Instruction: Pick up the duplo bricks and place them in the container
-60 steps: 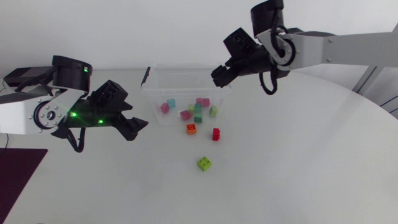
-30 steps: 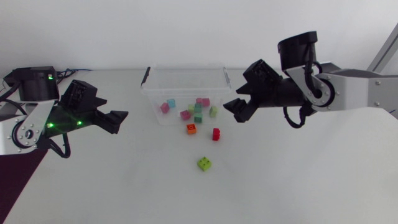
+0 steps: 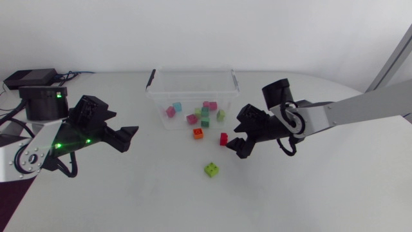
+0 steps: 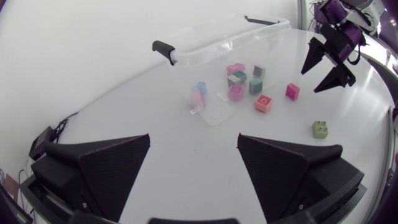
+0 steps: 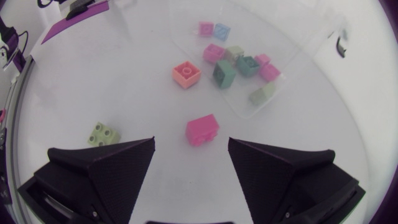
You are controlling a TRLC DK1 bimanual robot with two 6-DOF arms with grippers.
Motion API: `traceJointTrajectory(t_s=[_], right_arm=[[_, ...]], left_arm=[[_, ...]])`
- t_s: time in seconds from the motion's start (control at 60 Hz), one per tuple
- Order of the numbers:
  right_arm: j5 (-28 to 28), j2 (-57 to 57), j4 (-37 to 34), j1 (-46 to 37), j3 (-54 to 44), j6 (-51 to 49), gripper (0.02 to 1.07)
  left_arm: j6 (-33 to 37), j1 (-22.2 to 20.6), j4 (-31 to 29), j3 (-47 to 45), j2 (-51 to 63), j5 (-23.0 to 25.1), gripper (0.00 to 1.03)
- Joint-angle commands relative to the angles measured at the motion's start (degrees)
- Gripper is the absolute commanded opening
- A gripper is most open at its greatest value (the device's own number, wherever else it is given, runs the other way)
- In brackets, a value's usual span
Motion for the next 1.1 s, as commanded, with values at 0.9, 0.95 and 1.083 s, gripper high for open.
traceJointTrajectory(t_s=[0.9, 0.95, 1.083], right_arm=[[-4.00, 14.31, 2.10, -0.28, 8.46, -3.27, 0.24], [-4.35, 13.60, 1.93, -0.28, 7.94, -3.27, 0.16], [-5.05, 10.17, 1.84, -0.37, 5.65, -3.44, 0.12]], left_arm=[[-0.86, -5.10, 7.23, -10.94, -11.26, -9.47, 0.98], [-0.86, -4.75, 6.97, -11.12, -11.88, -9.47, 0.98], [-0.94, -3.43, 6.09, -12.35, -14.95, -9.47, 0.98]])
